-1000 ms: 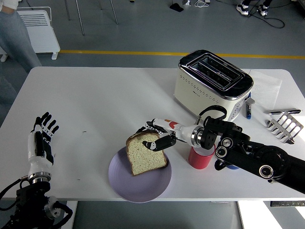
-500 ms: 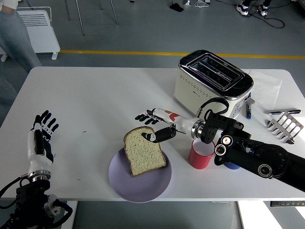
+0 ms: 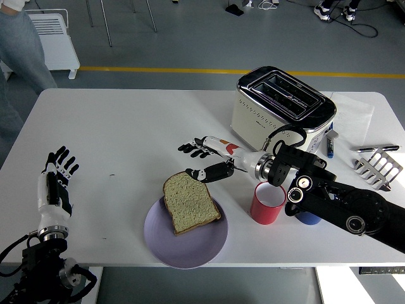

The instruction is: Push plate across desktop,pick up the break from the machine,place the break in the plate

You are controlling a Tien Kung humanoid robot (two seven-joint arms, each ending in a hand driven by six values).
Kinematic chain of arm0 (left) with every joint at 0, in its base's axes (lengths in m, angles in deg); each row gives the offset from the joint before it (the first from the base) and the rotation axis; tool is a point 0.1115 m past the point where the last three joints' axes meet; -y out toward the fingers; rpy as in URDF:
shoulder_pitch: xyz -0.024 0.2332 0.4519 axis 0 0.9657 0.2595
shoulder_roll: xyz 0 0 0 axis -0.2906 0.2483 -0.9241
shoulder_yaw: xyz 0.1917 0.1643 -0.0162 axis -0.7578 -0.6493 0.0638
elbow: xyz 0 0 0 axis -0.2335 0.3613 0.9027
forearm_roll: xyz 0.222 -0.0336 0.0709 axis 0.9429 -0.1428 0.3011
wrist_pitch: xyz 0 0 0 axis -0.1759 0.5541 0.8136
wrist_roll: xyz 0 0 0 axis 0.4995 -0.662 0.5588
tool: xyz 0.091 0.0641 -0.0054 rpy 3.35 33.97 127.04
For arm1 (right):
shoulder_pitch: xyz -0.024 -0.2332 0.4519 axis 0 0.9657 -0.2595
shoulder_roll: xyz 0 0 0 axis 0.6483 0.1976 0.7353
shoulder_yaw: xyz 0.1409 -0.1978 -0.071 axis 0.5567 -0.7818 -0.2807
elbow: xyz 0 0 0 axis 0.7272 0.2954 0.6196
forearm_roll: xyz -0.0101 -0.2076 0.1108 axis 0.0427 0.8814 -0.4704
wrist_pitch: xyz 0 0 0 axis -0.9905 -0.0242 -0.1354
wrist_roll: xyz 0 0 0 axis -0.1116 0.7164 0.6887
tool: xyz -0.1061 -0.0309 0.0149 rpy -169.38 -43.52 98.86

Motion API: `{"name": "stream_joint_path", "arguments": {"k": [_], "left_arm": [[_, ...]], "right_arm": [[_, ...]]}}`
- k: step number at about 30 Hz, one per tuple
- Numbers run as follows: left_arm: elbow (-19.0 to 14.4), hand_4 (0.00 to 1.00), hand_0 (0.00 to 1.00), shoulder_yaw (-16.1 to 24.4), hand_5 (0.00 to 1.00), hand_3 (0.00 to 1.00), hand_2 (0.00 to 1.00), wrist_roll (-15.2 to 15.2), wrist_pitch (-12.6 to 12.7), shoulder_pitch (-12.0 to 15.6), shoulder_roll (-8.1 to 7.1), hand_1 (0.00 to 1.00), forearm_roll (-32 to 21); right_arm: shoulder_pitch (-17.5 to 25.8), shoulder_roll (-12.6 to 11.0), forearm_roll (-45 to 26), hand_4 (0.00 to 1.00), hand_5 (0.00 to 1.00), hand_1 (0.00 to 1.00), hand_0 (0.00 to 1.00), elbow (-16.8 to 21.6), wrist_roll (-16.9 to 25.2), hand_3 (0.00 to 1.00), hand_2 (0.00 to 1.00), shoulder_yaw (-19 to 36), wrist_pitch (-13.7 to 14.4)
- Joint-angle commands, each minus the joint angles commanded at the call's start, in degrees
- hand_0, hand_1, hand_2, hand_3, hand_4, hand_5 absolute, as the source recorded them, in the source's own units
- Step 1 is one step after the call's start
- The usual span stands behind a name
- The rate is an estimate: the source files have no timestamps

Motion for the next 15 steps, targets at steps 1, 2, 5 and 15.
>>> {"name": "stream_joint_path", "arguments": {"k": [1,2,5,15], "left_arm": [[0.0,0.579,0.760,0.0,0.998,0.808,0.876,0.0,0.0,0.0,0.00,0.817,0.0],[0.0,0.579,0.760,0.0,0.998,0.808,0.876,0.0,0.0,0.0,0.00,0.817,0.0],[0.0,0.581,0.760,-0.2,0.998,0.808,0.876,0.0,0.0,0.1,0.00,0.816,0.1],[-0.3,0.580,0.760,-0.2,0.998,0.808,0.876,-0.2,0.0,0.8,0.00,0.816,0.2]], "right_arm": [[0.3,-0.2,0.0,0.653,0.266,0.800,0.835,0.8,0.2,0.831,0.822,0.9,0.1],[0.5,-0.3,0.0,0.653,0.266,0.800,0.835,1.3,0.4,0.831,0.822,1.5,0.2],[1.8,-0.9,-1.1,0.651,0.266,0.793,0.830,4.7,2.1,0.826,0.813,6.2,0.8],[5.9,-2.1,-21.2,0.636,0.305,0.773,0.813,13.1,11.7,0.819,0.792,23.9,6.3]]}}
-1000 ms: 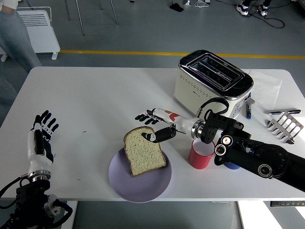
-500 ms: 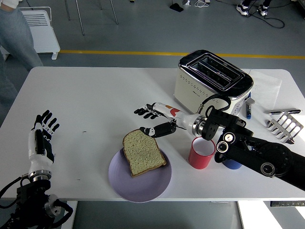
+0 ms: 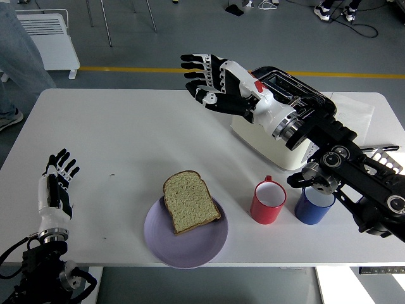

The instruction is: Push plate across desktop,pick up the break from the machine,place the break in the plate

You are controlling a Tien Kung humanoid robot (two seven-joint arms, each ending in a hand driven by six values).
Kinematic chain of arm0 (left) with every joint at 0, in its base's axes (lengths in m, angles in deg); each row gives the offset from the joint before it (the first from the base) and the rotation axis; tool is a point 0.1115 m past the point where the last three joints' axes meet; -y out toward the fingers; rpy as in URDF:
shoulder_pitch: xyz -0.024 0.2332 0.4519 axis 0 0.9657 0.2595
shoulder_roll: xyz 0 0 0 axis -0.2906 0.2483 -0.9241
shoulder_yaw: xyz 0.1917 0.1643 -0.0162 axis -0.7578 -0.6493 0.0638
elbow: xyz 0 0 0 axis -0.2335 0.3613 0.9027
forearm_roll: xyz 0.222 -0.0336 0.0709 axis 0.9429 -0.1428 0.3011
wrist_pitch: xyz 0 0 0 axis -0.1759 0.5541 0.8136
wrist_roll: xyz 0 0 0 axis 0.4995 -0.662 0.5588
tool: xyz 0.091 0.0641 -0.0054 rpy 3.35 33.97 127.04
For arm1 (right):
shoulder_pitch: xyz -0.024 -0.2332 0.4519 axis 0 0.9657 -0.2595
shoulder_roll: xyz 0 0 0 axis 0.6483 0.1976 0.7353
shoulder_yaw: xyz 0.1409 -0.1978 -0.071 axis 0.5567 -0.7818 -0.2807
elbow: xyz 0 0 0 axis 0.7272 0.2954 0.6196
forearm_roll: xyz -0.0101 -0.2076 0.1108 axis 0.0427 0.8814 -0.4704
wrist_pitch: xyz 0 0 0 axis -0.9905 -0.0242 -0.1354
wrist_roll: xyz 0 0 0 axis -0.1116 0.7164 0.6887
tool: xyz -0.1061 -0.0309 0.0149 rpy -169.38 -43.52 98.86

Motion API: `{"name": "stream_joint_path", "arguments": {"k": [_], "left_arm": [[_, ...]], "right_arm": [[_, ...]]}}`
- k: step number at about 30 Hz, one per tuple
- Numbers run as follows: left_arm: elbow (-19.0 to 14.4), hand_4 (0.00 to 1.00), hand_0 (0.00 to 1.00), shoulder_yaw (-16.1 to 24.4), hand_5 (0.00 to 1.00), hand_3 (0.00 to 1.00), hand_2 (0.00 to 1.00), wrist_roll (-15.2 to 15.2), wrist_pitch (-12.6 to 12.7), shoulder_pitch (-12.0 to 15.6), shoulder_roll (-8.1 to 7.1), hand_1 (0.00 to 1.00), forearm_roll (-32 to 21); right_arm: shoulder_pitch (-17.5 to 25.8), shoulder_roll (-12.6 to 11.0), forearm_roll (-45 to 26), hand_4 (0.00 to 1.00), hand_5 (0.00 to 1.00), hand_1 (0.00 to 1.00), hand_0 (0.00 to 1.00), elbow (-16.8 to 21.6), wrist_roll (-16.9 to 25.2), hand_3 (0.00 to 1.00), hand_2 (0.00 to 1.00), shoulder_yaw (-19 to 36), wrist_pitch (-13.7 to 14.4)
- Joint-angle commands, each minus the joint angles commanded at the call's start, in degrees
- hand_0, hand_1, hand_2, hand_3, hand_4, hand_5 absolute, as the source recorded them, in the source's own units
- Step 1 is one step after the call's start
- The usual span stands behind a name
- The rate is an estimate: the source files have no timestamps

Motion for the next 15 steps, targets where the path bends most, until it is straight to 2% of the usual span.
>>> {"name": "stream_joint_path", "arguments": {"k": [1,4,6,7,12,13,15], "left_arm": [[-0.3,0.580,0.759,0.0,0.998,0.808,0.875,-0.1,0.0,0.1,0.00,0.816,0.1],[-1.4,0.580,0.759,0.3,0.998,0.808,0.875,-0.3,-0.1,0.5,0.00,0.816,0.3],[-2.2,0.580,0.759,0.7,0.998,0.808,0.875,-0.5,-0.1,0.6,0.00,0.816,0.5],[-2.5,0.581,0.760,0.9,0.998,0.808,0.875,-0.5,-0.1,0.6,0.00,0.816,0.6],[-5.3,0.581,0.760,4.0,0.998,0.808,0.875,-1.0,-0.3,0.1,0.00,0.816,1.8],[-5.6,0.581,0.759,5.1,0.998,0.807,0.873,-1.1,-0.3,0.0,0.00,0.815,2.0],[-5.8,0.581,0.759,6.5,0.998,0.807,0.873,-1.3,-0.3,-0.1,0.00,0.815,2.3]], "right_arm": [[0.8,-0.4,-2.2,0.591,0.483,0.777,0.810,0.1,0.8,0.801,0.787,2.1,0.8],[3.0,-1.3,-9.0,0.591,0.483,0.777,0.810,-0.3,2.2,0.801,0.787,8.7,2.7],[4.4,-1.9,-10.6,0.591,0.483,0.777,0.810,-0.7,2.4,0.801,0.787,11.8,3.1],[5.1,-2.1,-10.8,0.584,0.543,0.788,0.844,-0.9,2.5,0.821,0.804,13.2,3.3],[13.1,-3.7,-10.6,0.584,0.543,0.788,0.844,-1.6,2.1,0.821,0.804,23.5,1.8],[15.1,-3.9,-10.7,0.581,0.641,0.796,0.856,-1.7,2.0,0.830,0.815,25.7,1.3],[17.7,-4.1,-10.7,0.581,0.641,0.796,0.856,-1.8,1.7,0.830,0.815,28.4,0.5]]}}
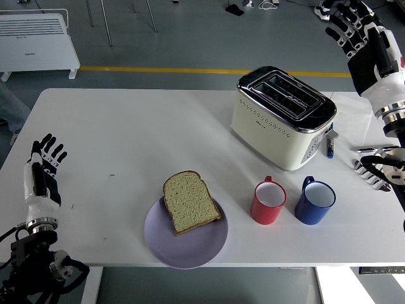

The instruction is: Push plate across desktop,pick up the break from the machine,place the break in the plate

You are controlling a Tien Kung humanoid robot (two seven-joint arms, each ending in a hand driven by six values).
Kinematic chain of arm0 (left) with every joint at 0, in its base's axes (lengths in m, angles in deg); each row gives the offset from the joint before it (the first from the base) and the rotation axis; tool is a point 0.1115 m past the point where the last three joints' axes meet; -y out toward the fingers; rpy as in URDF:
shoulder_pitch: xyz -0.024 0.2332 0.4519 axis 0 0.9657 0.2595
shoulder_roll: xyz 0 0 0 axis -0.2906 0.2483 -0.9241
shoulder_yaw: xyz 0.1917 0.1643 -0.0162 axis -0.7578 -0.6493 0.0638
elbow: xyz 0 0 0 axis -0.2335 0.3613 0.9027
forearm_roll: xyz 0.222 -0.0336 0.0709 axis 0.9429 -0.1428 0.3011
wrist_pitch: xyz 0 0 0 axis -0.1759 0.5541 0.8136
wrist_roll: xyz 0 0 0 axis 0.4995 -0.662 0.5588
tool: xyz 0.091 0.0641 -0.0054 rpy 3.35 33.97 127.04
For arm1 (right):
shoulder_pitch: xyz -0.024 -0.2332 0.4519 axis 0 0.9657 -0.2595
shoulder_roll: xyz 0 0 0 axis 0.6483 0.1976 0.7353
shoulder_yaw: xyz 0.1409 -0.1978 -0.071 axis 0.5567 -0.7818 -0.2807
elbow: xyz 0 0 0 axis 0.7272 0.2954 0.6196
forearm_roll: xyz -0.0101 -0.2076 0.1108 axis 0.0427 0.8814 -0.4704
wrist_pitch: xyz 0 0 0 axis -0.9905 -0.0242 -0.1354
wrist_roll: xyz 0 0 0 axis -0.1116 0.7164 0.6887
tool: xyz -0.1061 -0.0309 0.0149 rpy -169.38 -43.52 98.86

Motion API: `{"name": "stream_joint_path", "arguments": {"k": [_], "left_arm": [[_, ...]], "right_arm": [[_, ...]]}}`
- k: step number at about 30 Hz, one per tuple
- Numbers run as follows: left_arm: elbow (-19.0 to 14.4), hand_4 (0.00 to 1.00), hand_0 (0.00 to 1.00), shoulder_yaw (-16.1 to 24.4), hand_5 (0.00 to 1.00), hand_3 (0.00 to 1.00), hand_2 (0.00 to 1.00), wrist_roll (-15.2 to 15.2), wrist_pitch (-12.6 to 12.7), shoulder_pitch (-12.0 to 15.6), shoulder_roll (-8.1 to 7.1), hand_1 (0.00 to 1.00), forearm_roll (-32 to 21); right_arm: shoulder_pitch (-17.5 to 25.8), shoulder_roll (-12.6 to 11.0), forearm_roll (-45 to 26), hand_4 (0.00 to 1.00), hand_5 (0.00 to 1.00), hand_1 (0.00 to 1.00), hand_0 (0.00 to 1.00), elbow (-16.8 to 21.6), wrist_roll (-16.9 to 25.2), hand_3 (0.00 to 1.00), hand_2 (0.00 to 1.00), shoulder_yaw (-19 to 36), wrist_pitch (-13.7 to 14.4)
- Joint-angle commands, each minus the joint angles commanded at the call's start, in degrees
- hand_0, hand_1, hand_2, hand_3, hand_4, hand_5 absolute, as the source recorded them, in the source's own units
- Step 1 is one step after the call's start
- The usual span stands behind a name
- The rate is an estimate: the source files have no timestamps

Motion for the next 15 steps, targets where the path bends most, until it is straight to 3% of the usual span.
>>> {"name": "stream_joint_path", "arguments": {"k": [10,12,15], "left_arm": [[-3.6,0.582,0.761,3.7,0.998,0.802,0.865,-1.9,-0.1,-0.5,-0.62,0.814,0.0],[-4.9,0.582,0.761,4.2,0.998,0.802,0.865,-3.5,-0.7,-0.8,-0.72,0.814,-0.4],[-7.9,0.582,0.761,5.8,0.998,0.802,0.865,-10.0,-1.5,-1.4,-0.88,0.814,-0.2]], "right_arm": [[10.2,-0.4,0.7,0.581,0.693,0.789,0.848,0.0,-0.7,0.810,0.805,7.7,-3.8],[12.0,-0.3,1.4,0.581,0.693,0.789,0.848,0.1,-1.1,0.810,0.805,8.9,-4.9],[14.7,-0.2,3.9,0.581,0.693,0.789,0.848,0.2,-2.3,0.810,0.805,10.4,-6.9]]}}
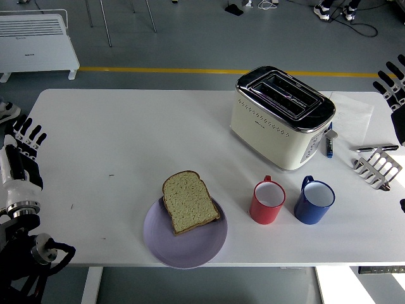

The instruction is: Push plate across desktop,pick up the break from the machine,place the break in the plate

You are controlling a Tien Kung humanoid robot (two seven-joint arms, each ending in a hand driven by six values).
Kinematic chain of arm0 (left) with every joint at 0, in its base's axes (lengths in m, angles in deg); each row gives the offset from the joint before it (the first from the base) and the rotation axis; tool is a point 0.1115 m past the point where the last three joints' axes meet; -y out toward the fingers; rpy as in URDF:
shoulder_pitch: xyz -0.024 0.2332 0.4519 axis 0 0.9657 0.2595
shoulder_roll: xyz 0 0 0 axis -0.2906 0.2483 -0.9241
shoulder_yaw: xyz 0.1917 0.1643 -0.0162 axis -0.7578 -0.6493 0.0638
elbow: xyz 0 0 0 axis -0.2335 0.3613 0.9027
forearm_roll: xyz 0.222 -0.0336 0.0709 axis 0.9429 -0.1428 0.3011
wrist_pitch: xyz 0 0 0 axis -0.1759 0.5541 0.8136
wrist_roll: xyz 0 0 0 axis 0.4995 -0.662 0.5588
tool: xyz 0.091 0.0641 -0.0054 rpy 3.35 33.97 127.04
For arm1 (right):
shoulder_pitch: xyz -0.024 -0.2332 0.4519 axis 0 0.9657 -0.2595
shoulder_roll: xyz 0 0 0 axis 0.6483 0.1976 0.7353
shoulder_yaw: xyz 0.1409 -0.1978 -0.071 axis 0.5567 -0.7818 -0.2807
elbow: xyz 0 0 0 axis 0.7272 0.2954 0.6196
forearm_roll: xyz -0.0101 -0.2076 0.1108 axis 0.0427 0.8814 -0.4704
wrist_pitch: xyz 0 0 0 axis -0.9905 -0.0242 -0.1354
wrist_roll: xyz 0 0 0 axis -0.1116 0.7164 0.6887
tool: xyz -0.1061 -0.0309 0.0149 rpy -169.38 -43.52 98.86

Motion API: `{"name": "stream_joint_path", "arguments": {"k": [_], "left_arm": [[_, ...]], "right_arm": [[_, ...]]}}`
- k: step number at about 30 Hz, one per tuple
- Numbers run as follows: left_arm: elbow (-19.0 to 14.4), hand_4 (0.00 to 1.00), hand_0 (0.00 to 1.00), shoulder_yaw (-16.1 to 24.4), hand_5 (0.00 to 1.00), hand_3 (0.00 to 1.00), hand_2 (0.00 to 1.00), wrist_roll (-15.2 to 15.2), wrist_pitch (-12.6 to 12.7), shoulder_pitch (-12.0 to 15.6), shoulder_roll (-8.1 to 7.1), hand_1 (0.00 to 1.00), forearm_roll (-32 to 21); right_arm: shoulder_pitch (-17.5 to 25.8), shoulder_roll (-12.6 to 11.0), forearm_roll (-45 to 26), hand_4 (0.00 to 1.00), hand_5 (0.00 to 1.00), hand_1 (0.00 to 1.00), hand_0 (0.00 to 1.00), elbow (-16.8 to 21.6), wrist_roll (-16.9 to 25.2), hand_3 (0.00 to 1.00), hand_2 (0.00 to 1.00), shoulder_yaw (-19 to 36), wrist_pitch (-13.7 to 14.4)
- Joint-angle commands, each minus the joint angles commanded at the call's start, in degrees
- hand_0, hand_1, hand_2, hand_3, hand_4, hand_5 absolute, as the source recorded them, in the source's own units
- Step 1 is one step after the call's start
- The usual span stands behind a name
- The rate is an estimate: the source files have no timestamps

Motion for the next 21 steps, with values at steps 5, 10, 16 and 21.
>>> {"name": "stream_joint_path", "arguments": {"k": [5,10,16,21], "left_arm": [[-3.2,0.582,0.764,2.3,0.998,0.802,0.866,-8.8,-3.4,-0.6,-0.78,0.817,-3.6],[-7.4,0.583,0.765,5.3,0.998,0.804,0.866,-12.9,-5.8,-0.5,-1.27,0.818,-3.1],[-9.5,0.582,0.765,7.2,0.998,0.790,0.849,-16.9,-7.3,-0.4,0.09,0.809,-0.6],[-9.9,0.584,0.765,9.6,0.998,0.789,0.852,-21.4,-10.4,-0.5,0.88,0.809,2.0]], "right_arm": [[2.4,0.3,3.5,0.580,0.700,0.786,0.838,-0.1,-0.2,0.799,0.794,1.7,-0.6],[3.6,0.5,9.5,0.578,0.709,0.786,0.838,-0.6,-0.9,0.798,0.797,3.3,0.2],[3.5,1.6,12.8,0.576,0.703,0.781,0.829,-1.6,-3.7,0.780,0.781,5.4,1.2],[3.1,3.2,13.0,0.580,0.698,0.779,0.829,-2.6,-3.8,0.775,0.781,7.8,-0.1]]}}
